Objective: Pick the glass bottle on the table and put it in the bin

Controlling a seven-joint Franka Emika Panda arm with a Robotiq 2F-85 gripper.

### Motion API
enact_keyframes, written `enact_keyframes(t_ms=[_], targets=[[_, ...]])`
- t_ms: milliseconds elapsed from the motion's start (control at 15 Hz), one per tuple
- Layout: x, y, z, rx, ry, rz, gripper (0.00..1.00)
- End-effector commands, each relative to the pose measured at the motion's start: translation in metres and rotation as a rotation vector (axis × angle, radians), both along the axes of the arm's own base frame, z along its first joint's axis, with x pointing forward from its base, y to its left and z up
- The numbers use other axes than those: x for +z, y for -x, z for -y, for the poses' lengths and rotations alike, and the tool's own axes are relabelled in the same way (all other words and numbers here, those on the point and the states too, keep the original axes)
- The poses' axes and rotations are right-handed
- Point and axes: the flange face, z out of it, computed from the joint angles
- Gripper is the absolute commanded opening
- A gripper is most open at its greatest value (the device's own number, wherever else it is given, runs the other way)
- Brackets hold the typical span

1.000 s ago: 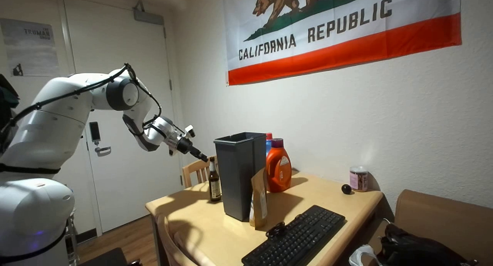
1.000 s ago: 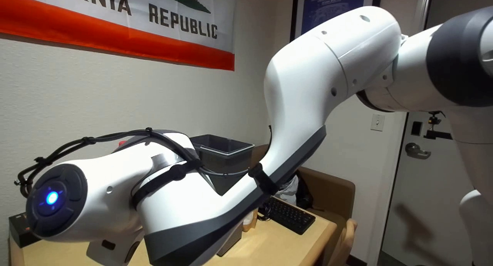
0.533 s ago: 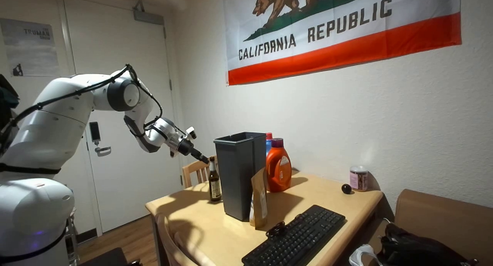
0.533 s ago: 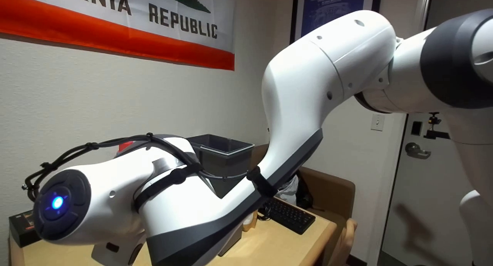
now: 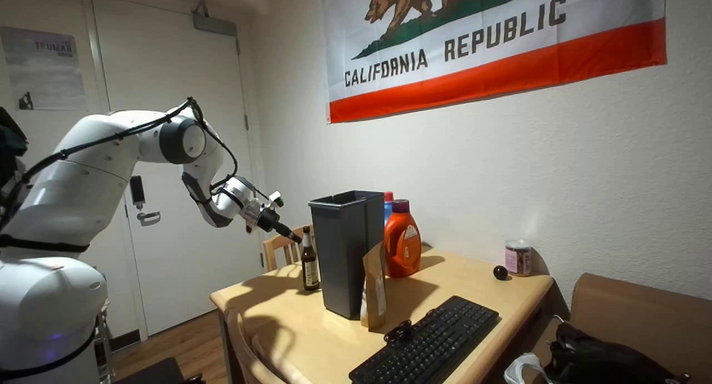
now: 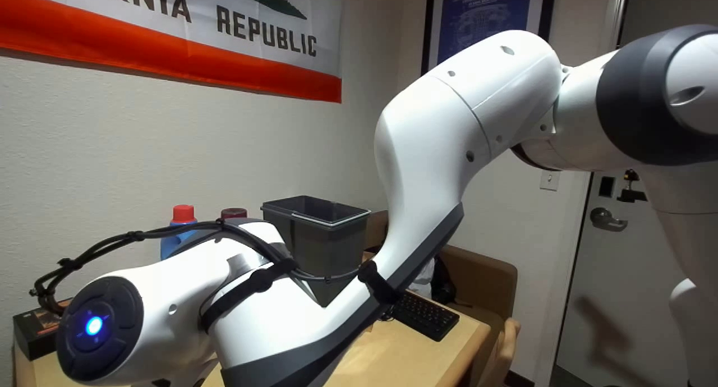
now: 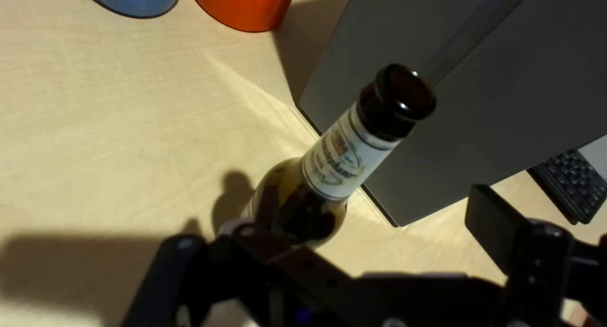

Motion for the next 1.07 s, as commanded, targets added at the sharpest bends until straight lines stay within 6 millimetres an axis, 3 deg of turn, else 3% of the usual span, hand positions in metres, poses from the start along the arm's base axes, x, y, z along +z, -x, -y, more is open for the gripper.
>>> enact_keyframes(t_ms=[0, 533, 600, 667, 1000], targets=[[0.0, -0.002, 0.005, 0.018, -0.053, 0.065, 1.0], [-0.009, -0.012, 0.034, -0.001, -0.07, 0.135, 1.0], [-0.008, -0.014, 0.036, -0.001, -0.066, 0.146, 0.92], [-0.007, -0.014, 0.037, 0.004, -0.06, 0.157, 0.74], [-0.003, -0.016, 0.036, 0.036, -0.036, 0.196, 0.36]])
